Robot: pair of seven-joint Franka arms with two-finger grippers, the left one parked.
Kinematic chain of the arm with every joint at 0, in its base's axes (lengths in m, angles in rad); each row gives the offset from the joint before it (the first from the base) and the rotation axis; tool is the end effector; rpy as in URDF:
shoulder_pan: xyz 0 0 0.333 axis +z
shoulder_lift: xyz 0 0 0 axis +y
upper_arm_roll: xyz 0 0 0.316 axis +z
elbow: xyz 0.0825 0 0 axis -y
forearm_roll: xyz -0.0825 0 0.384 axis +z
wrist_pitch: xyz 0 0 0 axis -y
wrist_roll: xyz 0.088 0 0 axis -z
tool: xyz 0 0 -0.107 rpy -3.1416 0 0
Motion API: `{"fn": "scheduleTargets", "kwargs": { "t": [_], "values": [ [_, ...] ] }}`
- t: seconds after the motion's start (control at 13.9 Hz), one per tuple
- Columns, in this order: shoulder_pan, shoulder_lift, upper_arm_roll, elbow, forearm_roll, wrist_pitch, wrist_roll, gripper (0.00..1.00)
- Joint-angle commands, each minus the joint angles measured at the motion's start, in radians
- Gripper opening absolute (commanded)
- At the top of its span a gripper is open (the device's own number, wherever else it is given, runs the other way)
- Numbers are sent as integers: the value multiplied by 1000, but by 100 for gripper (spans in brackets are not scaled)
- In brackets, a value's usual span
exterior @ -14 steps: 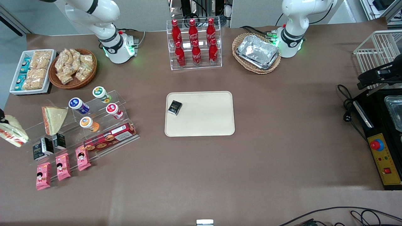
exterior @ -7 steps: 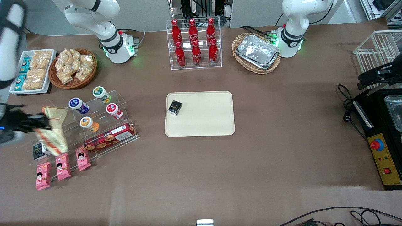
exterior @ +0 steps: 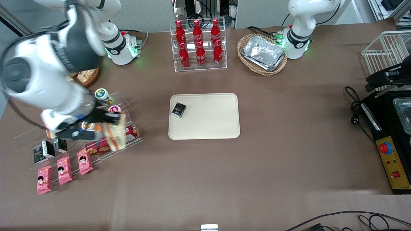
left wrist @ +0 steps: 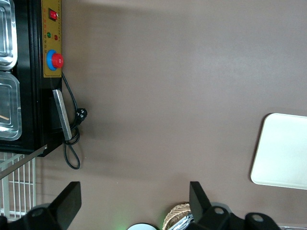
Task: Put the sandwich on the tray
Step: 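Carry the sandwich with the right gripper over to the cream tray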
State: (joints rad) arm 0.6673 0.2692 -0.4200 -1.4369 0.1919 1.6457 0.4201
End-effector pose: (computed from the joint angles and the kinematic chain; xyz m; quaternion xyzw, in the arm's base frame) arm 0.5998 0.2040 0.5462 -0.9950 0.0894 0.0311 0.0327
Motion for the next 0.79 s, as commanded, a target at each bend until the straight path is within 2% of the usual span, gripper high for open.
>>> {"fn": "scheduleTargets", "kwargs": {
  "t": [0.0,0.29,0.43,0.65,0.72],
  "values": [
    [116,50,-17,-2,14,86,314,0],
    [233,151,-17,-8,18,245,679,0],
    [258,203,-16,-10,32,316,808,0],
    [261,258,-10,-49,145,448,933,0],
    [262,277,-8,-62,165,491,975,0]
  ]
}}
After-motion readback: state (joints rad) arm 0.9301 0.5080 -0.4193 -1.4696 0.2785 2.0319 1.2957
